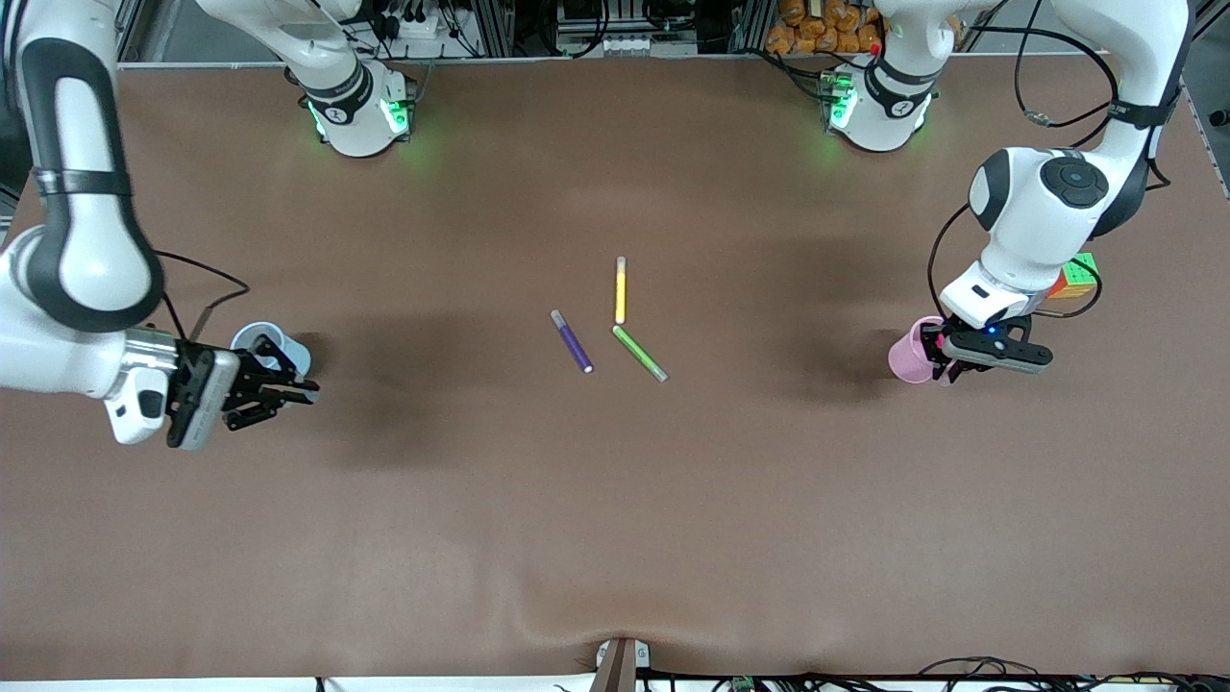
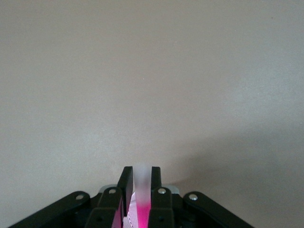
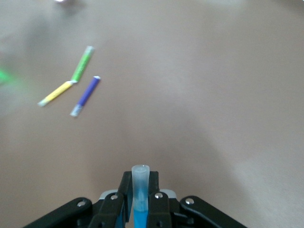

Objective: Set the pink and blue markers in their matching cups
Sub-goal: 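Drop the pink marker into the pink cup while the right gripper drops blue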

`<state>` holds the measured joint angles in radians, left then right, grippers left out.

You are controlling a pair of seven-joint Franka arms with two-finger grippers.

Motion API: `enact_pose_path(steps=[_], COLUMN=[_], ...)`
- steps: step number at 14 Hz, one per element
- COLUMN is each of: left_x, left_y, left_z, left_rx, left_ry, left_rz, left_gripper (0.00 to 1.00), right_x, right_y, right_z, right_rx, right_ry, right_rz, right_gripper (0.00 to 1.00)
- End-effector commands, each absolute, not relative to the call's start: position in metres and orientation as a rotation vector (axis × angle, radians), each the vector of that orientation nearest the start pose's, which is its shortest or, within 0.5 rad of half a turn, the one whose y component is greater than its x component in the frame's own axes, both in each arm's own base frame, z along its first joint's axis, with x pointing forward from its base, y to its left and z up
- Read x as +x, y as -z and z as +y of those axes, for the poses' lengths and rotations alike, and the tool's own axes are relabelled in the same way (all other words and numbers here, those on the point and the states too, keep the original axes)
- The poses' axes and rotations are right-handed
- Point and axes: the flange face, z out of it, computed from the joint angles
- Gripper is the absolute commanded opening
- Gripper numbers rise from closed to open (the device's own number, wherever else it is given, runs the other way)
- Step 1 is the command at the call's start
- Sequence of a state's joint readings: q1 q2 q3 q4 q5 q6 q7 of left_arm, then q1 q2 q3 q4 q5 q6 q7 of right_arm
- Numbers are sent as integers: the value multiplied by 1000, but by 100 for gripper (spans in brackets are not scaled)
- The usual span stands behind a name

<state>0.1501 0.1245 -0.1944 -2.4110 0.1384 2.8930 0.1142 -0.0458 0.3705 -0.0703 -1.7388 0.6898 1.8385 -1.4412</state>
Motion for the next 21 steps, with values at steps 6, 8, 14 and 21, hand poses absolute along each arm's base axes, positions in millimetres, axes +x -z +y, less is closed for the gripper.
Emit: enact_pose_path(steps=[6,8,14,21], left_x=[542,549,574,595], left_y=[-330,-341,-386,-453], left_z=[-31,-30,-35,-57], left_rx=[-2993,-2984,-3023,-3088], left_ry=[627,638,502,254], left_rz=[404,414,364,346], left_gripper=[100,100,100,100], right_x=[602,599,592,574], right_y=[-355,-346,-311,-290], right_z=[-87,-102,-135,-128], right_rx=[-1931,-1911,-1890,-1873], right_ry=[420,443,426,365], right_rz=[-1361,-1399,-1499,-1441], right_gripper=[0,0,0,11])
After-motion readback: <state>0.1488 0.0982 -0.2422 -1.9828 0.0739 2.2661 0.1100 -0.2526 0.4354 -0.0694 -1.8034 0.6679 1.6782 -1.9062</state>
